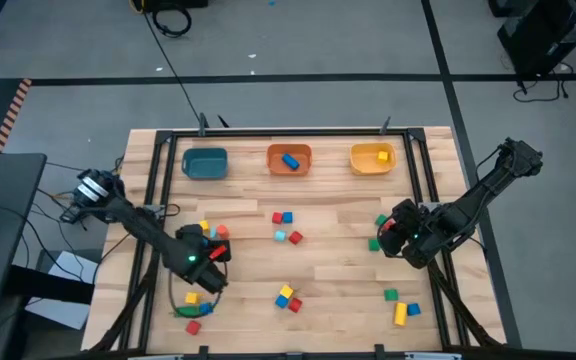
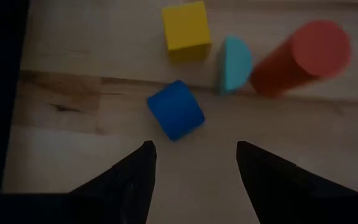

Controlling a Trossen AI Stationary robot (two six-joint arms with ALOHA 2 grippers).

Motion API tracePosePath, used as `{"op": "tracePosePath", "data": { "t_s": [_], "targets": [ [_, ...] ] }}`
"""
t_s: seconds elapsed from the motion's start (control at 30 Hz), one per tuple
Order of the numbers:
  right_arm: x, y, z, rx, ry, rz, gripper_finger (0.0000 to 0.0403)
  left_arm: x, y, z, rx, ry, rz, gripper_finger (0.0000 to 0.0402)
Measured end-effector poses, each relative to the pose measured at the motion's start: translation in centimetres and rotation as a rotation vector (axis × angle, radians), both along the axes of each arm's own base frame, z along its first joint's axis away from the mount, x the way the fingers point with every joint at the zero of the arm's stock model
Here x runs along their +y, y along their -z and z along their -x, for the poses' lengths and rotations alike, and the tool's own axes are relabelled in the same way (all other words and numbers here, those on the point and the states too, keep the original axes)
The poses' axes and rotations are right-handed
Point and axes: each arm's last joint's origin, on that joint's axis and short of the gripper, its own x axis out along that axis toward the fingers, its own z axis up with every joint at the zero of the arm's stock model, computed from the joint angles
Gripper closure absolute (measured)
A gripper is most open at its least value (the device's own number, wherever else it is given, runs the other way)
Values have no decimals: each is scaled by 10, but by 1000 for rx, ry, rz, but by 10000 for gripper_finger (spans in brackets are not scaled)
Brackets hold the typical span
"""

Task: Sort blocks by size
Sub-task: Put the blue half-circle block into the blue bin

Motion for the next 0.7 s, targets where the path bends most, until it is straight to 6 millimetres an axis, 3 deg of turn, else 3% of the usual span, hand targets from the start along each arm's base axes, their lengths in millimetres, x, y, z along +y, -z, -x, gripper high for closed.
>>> {"op": "tracePosePath", "data": {
  "t_s": [0.7],
  "targets": [
    [2, 1, 1, 61, -69, -38, 237, 11, 55, -22, 190, -137, -113, 170]
  ]
}}
